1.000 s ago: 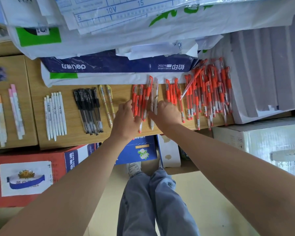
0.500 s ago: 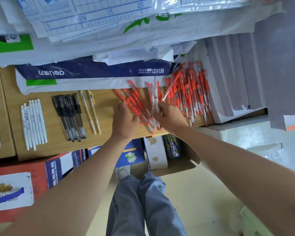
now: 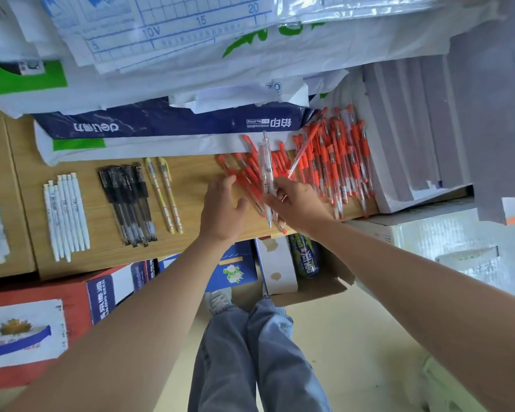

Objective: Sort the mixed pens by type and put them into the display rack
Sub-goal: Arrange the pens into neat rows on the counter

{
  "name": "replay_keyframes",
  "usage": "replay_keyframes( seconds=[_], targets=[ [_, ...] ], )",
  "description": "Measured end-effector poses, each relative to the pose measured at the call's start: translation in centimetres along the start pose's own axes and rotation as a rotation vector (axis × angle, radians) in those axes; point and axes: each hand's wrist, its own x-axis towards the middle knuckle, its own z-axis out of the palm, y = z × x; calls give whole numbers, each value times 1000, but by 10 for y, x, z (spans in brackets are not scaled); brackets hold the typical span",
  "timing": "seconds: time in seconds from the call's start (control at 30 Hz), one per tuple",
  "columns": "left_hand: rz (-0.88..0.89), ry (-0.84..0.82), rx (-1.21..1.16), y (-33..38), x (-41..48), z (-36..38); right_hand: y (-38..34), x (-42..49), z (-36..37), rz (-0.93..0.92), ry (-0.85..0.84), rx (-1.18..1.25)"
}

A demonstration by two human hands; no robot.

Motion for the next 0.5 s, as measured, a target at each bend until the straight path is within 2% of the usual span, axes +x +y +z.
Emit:
replay_keyframes(
  seconds=[0.2, 0.3, 0.4, 0.5],
  targets=[
    [81, 184, 149, -38, -17, -48, -50, 14, 38, 3, -198, -48],
    [53, 196, 200, -55, -25, -59, -64, 22, 67, 61, -276, -90],
    [66, 189, 239, -71, -31, -64, -69, 25, 88, 77, -269, -192],
    [115, 168, 253, -83, -33, -65, -68, 24, 98, 95, -180, -246]
  ],
)
